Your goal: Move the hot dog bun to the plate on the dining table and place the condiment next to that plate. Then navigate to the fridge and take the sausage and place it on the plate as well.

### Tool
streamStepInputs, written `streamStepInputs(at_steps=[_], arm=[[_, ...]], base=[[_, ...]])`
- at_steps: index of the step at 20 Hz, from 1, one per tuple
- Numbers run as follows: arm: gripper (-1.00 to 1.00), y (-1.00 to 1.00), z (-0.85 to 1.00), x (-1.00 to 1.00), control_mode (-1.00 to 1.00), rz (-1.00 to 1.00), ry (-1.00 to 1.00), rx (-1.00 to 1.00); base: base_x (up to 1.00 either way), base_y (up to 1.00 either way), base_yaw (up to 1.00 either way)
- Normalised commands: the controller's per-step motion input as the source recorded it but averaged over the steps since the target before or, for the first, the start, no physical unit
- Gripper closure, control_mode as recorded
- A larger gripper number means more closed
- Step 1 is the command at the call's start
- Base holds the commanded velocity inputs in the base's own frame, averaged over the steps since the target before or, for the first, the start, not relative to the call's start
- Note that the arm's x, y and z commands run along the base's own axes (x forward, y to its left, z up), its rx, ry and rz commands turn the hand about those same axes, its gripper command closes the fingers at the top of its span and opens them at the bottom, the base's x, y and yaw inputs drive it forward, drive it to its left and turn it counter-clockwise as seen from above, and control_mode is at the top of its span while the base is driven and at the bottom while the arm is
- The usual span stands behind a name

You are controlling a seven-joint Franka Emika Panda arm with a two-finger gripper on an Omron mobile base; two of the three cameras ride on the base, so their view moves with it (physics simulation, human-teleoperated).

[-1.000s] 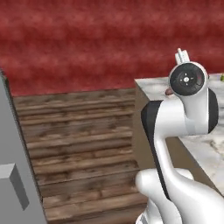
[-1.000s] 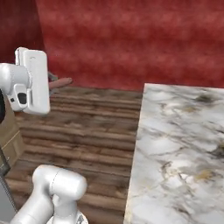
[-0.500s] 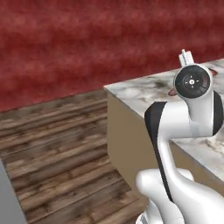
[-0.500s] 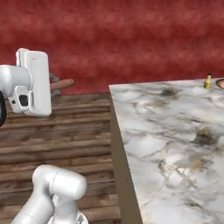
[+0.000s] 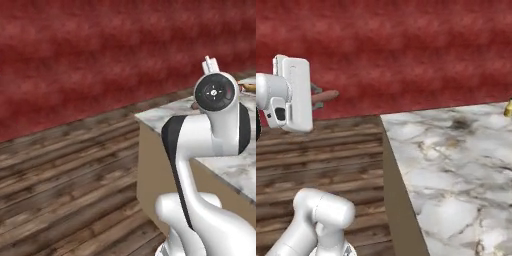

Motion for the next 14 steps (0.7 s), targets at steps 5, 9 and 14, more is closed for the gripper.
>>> streamStepInputs(at_steps=[5,9,14], arm=[[1.0,0.0,0.0,0.0,1.0,0.0,0.0,0.0],[1.0,0.0,0.0,0.0,1.0,0.0,0.0,0.0],[1.0,0.0,0.0,0.0,1.0,0.0,0.0,0.0]], base=[[1.0,0.07,0.0],[1.0,0.33,-0.01],[1.0,0.59,-0.11]])
